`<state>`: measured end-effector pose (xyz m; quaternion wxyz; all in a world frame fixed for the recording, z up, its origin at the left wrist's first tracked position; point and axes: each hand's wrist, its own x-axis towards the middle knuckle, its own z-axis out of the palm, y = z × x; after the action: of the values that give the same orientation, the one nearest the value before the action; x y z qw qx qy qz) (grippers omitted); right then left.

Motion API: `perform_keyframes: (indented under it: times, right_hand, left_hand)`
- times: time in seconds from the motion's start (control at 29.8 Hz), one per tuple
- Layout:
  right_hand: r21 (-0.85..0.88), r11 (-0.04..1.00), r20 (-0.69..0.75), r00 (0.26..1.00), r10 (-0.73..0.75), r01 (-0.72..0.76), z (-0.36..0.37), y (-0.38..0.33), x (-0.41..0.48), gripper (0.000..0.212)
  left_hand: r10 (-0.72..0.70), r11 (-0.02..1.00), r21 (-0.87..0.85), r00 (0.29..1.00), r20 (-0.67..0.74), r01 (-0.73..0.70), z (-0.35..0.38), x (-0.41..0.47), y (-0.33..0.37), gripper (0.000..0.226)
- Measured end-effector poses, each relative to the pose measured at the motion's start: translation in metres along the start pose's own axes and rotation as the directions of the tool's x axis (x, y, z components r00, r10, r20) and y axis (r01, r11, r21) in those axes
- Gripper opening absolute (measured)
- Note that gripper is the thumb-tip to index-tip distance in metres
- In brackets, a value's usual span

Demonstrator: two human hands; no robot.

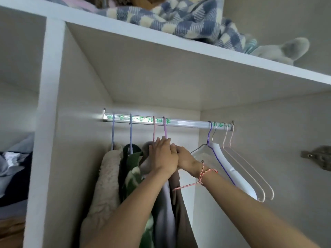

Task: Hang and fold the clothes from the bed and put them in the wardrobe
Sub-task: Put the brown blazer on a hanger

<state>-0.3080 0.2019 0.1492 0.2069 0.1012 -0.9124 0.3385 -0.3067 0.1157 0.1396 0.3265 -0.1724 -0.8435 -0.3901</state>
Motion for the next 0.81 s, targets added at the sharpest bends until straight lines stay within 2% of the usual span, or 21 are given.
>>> perform_keyframes:
  times: [0.07,0.1,0.17,0.24,0.3,0.37,0.47,0.54,0.67,0.81]
  right_hand:
    - [0.095,0.995,0.022,1.0,0.014,-0.016,-0.02,0.013,-0.025,0.024]
    - [0.073,0.997,-0.02,1.0,0.003,-0.002,-0.031,0.023,-0.034,0.022]
    - [-0.143,0.989,-0.199,0.98,-0.009,-0.021,-0.053,0.046,-0.046,0.016]
    - [-0.483,0.852,-0.331,0.943,0.036,-0.202,-0.069,0.068,-0.06,0.031]
    - [-0.653,0.684,-0.326,0.936,0.132,-0.324,-0.078,0.085,-0.074,0.043]
    - [-0.675,0.639,-0.311,0.928,0.206,-0.368,-0.075,0.093,-0.082,0.045]
    - [-0.7,0.586,-0.357,0.911,0.207,-0.408,-0.066,0.098,-0.087,0.029]
    - [-0.654,0.611,-0.414,0.887,0.205,-0.446,-0.064,0.096,-0.084,0.025]
    - [-0.343,0.829,-0.543,0.814,0.209,-0.441,-0.065,0.082,-0.083,0.027]
    - [-0.237,0.895,-0.603,0.779,0.17,-0.379,-0.07,0.065,-0.083,0.026]
  left_hand:
    - [0.074,0.997,-0.012,0.996,0.056,-0.073,0.006,-0.002,0.017,0.04]
    - [0.104,0.995,-0.021,0.99,0.093,-0.103,0.01,-0.002,0.024,0.038]
    - [0.162,0.987,-0.013,0.975,0.155,-0.162,0.02,-0.008,0.036,0.034]
    - [0.21,0.974,0.038,0.955,0.208,-0.223,0.03,-0.017,0.048,0.029]
    - [0.238,0.954,0.111,0.931,0.277,-0.277,0.037,-0.025,0.059,0.027]
    - [0.247,0.938,0.156,0.914,0.322,-0.308,0.039,-0.029,0.063,0.026]
    - [0.265,0.921,0.185,0.898,0.352,-0.344,0.041,-0.033,0.064,0.027]
    - [0.263,0.914,0.204,0.895,0.361,-0.351,0.041,-0.032,0.062,0.029]
    - [0.266,0.917,0.187,0.891,0.367,-0.351,0.037,-0.033,0.055,0.031]
    - [0.272,0.934,0.13,0.897,0.348,-0.333,0.036,-0.033,0.05,0.029]
